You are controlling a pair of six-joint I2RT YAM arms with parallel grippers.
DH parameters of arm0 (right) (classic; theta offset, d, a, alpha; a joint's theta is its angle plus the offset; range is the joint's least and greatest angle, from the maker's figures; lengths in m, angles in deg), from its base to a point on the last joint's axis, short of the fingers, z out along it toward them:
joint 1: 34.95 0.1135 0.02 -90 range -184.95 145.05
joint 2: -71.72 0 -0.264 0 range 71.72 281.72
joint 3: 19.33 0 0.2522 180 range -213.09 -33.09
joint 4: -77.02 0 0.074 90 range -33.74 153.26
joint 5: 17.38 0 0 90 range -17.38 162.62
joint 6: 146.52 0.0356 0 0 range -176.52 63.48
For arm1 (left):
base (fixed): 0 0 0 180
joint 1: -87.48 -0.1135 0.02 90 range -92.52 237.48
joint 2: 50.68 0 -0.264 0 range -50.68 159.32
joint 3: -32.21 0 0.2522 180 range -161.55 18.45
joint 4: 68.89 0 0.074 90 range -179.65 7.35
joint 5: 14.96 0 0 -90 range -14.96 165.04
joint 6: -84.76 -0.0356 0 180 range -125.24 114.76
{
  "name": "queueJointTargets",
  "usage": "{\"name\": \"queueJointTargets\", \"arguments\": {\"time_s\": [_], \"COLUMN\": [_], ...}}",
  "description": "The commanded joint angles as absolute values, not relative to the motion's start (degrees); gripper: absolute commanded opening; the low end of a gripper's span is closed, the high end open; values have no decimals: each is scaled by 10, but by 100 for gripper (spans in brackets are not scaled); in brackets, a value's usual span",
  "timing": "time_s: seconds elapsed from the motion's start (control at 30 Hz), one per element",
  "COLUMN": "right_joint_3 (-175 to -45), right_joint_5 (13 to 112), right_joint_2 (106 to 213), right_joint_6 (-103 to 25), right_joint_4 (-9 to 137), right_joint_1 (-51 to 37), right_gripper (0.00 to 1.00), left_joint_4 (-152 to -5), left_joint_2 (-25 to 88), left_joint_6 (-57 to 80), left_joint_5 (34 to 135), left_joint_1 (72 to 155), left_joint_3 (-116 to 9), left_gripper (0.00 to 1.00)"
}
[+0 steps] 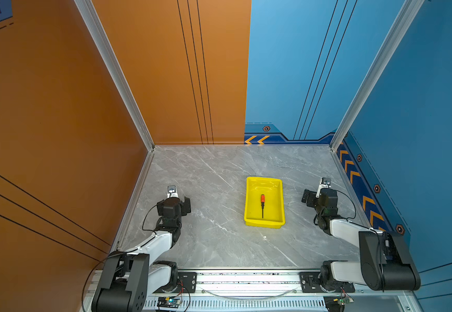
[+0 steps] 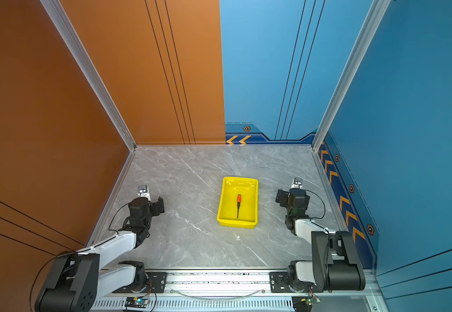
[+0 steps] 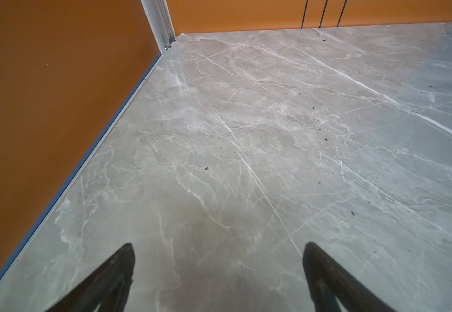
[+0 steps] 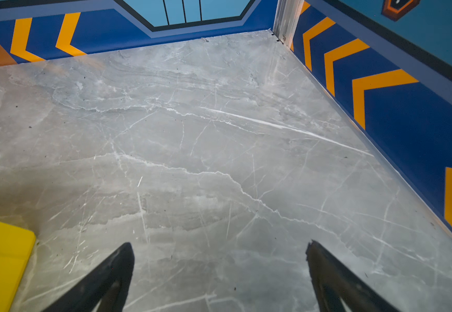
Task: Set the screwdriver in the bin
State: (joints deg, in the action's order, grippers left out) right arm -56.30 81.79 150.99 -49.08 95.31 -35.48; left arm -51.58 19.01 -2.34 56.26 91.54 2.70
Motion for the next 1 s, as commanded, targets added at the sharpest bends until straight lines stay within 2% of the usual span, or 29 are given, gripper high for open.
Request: {"name": "queueJointTargets", "arguments": {"time_s": [0.0, 0.13, 0.37, 0.43, 0.97], "right_joint_3": [-586, -603, -528, -537, -540], "right_joint_5": [813, 814, 830, 844, 863], "right_joint_2": [1547, 1572, 1602, 1602, 1604], "right_joint_6": [-488, -501, -508, -515, -523], "right_joint_4": [1024, 1017, 1187, 1164, 1163], "right_joint_1": [-359, -350, -340, -332, -320], "right_gripper": [100, 100, 100, 100, 100], "left_joint_4": [-416, -391, -311, -294, -291], "left_joint_2": [235, 287, 371, 389, 390], "left_joint_6": [-37, -51, -56, -57, -57], "left_joint_5": [607, 614, 618, 617, 616], "left_joint_1": [910, 910, 908, 907, 907], "left_joint_3": [-1, -31, -31, -32, -30], "left_gripper": [98, 98, 98, 98, 98]}}
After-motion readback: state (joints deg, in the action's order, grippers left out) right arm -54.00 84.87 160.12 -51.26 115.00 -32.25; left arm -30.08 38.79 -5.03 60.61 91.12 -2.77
